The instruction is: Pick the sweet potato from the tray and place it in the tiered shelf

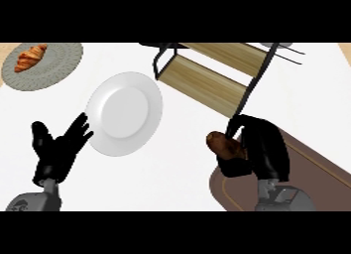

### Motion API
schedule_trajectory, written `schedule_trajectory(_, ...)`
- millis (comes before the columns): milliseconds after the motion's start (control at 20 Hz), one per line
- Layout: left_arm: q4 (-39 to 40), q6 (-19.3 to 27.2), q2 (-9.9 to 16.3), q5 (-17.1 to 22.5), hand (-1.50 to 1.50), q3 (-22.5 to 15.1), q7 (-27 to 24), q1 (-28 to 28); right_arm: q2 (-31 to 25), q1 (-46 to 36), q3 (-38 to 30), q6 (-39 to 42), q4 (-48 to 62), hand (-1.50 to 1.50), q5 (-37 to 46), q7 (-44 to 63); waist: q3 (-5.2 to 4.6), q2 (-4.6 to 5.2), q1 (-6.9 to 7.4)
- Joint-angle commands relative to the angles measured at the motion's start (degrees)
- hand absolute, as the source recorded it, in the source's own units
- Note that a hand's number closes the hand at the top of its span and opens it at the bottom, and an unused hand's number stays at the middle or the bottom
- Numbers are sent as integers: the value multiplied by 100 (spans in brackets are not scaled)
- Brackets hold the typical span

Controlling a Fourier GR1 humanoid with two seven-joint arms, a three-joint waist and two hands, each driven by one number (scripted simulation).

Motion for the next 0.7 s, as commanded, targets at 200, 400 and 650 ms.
schedule_trajectory(200, 134, -55, 34, -30, 0, -62, 179, -136, 211, -2002, 507, -617, -79, 150, 1016, 2951, -20, -27, 154)
schedule_trajectory(400, 214, 45, -82, -105, 0, -138, 205, -203, 213, -3348, 512, -315, 154, 150, 1352, 4162, -19, -33, 154)
schedule_trajectory(650, 214, -42, -26, -55, 0, -106, 251, -216, 213, -4687, 316, -45, 858, 150, 1359, 5072, -3, -16, 176)
